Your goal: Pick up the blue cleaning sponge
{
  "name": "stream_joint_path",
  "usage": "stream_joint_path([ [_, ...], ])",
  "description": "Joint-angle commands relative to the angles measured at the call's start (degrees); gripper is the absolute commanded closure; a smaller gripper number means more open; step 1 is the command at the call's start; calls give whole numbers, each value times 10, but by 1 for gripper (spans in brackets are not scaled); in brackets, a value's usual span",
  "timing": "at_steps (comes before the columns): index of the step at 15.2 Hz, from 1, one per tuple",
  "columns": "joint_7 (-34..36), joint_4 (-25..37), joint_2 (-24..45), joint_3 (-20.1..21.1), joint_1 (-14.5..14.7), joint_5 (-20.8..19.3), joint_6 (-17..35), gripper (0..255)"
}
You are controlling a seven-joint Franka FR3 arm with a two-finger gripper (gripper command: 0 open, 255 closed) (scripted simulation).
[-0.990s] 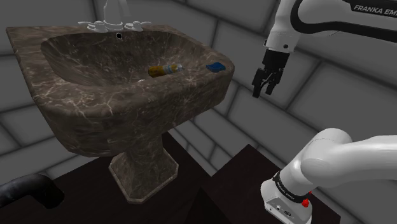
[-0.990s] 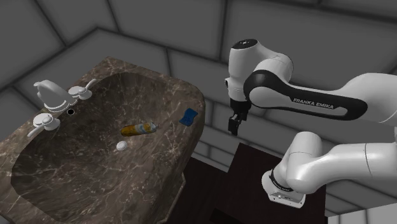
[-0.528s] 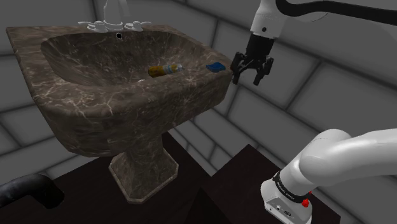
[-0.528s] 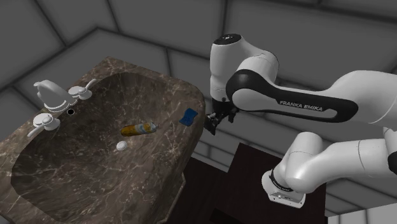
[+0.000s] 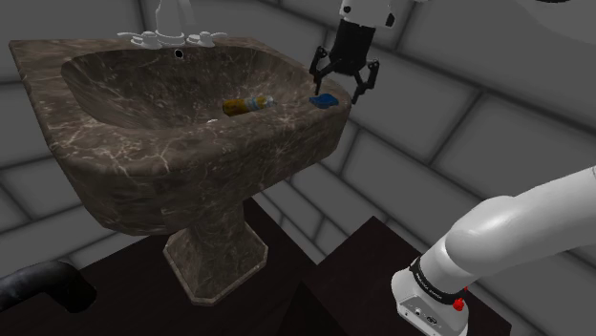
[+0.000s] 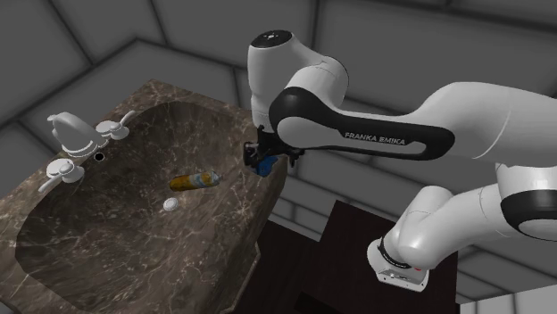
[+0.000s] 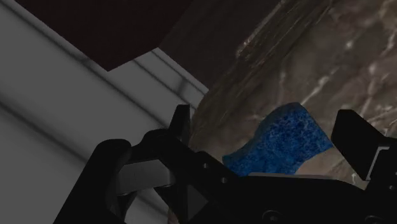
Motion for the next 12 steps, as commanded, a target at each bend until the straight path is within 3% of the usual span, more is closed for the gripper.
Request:
stream_joint_path([
  [1,80,48,37,22,-10,-12,-1,0],
  [3,123,80,62,32,-15,-23,-4,0],
  [12,118,11,51,33,-13,-19,55,0],
])
